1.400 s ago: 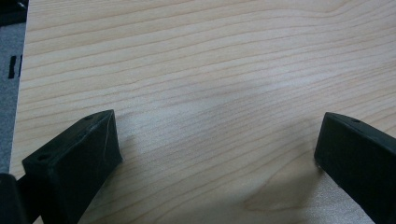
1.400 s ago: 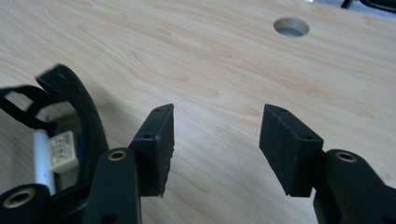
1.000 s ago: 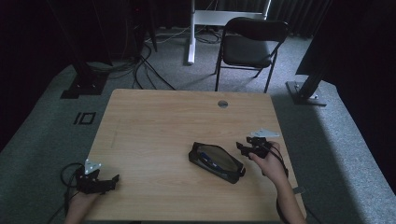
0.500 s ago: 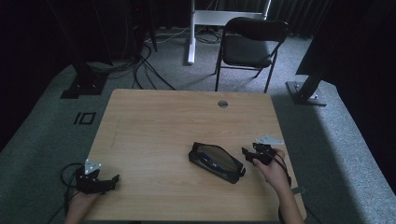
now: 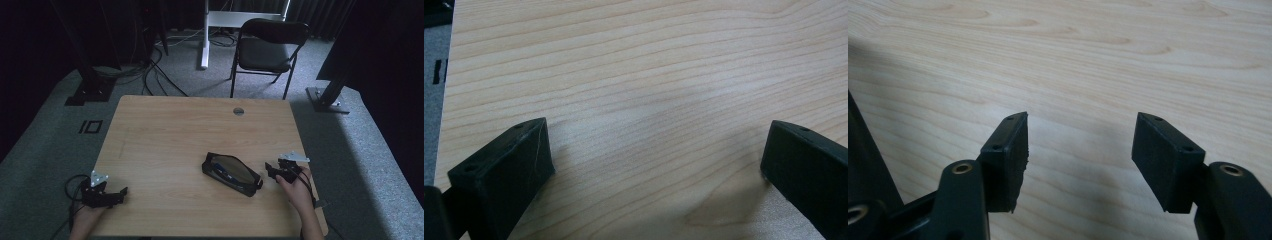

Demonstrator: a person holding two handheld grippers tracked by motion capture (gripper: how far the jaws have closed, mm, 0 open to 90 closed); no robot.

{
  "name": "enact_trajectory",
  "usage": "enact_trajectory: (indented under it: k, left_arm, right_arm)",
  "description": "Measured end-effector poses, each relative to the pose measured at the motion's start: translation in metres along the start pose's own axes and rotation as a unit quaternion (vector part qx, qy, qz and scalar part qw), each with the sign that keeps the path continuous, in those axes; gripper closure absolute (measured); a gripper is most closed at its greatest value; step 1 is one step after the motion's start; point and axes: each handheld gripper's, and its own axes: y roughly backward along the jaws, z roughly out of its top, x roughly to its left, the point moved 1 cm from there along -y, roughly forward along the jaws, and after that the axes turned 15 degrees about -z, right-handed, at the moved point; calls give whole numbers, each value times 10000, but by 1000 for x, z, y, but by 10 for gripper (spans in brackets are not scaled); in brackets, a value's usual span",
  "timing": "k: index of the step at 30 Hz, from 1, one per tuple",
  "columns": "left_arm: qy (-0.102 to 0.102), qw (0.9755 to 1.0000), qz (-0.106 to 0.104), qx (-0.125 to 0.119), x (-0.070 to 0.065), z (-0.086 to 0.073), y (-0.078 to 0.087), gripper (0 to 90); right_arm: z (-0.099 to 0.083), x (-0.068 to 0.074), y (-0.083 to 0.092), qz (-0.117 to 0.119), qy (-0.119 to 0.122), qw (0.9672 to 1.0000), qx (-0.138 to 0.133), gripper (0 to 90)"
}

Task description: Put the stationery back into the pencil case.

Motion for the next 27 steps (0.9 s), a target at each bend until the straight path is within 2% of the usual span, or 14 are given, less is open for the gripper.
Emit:
enact_trajectory:
  k: [6, 12, 19, 23, 27]
  left_arm:
    - [-1, 10000, -1, -2, 0, 0, 0, 3]
    - [-6, 10000, 1, 7, 0, 0, 0, 3]
    - [-4, 10000, 4, 9, 0, 0, 0, 3]
    - [-11, 10000, 1, 9, 0, 0, 0, 3]
    - [-6, 10000, 5, 11, 0, 0, 0, 3]
  right_arm:
    - [-11, -6, 5, -93, -191, 9997, 108, 376]
    - [-23, -10, 11, -209, -244, 9993, 201, 357]
    - [-33, -17, 19, -448, -422, 9979, 204, 333]
    - [-42, -18, 17, -543, -451, 9971, 297, 309]
    - [-46, -18, 19, -664, -470, 9964, 246, 286]
